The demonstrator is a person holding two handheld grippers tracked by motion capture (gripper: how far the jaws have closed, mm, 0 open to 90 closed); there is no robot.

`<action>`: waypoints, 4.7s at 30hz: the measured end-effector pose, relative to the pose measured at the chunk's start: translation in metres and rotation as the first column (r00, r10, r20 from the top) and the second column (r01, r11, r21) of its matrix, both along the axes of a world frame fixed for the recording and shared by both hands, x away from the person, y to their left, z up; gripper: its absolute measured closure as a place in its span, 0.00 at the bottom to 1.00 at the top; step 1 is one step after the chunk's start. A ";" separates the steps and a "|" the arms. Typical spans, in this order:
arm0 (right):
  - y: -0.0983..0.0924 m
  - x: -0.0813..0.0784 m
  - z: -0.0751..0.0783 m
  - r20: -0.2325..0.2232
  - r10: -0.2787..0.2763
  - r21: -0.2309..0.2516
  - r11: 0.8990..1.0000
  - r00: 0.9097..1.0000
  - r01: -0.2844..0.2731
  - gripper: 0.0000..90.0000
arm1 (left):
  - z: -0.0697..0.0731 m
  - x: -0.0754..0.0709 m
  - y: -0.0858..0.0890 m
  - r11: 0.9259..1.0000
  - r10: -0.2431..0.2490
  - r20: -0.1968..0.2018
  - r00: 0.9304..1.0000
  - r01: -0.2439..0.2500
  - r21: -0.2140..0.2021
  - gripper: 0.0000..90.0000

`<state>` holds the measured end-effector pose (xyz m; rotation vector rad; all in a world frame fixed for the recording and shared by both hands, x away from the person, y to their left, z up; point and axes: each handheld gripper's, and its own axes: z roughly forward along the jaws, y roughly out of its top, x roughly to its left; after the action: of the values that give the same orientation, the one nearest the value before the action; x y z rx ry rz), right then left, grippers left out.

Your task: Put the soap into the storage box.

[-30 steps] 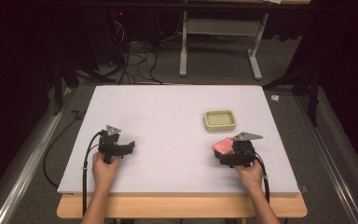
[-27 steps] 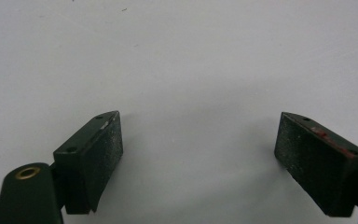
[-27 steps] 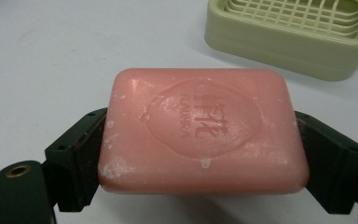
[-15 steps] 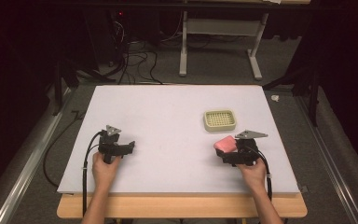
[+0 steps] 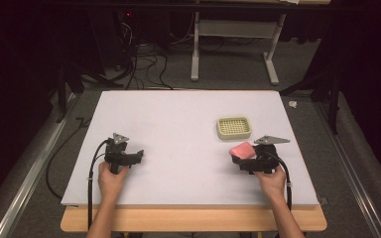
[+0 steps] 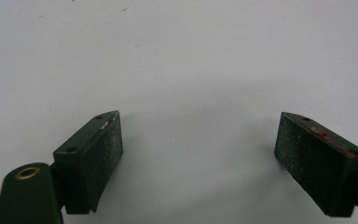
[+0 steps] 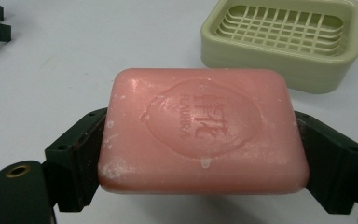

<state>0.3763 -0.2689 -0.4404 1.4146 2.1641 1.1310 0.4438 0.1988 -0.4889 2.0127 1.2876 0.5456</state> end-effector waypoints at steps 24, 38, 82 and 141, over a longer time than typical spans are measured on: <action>-0.005 0.018 0.017 -0.003 -0.029 -0.005 1.000 1.000 0.029 0.15 | 0.000 0.000 0.000 1.000 0.000 -0.001 1.000 0.000 0.001 0.17; -0.005 0.033 0.027 0.004 -0.046 -0.020 0.999 0.999 0.046 0.15 | 0.000 0.000 0.000 1.000 0.000 -0.001 1.000 0.000 0.001 0.17; 0.018 0.101 0.019 -0.088 -0.149 -0.123 0.983 0.985 0.138 0.15 | 0.000 0.000 0.000 1.000 0.000 0.000 1.000 0.000 -0.001 0.17; 0.028 0.131 0.006 -0.158 -0.248 -0.155 0.962 0.956 0.225 0.13 | 0.000 0.000 0.000 1.000 0.000 0.001 1.000 0.000 0.001 0.17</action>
<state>0.5069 -0.2407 -0.4341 1.7122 2.0683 0.7848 0.4436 0.1987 -0.4889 2.0138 1.2866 0.5472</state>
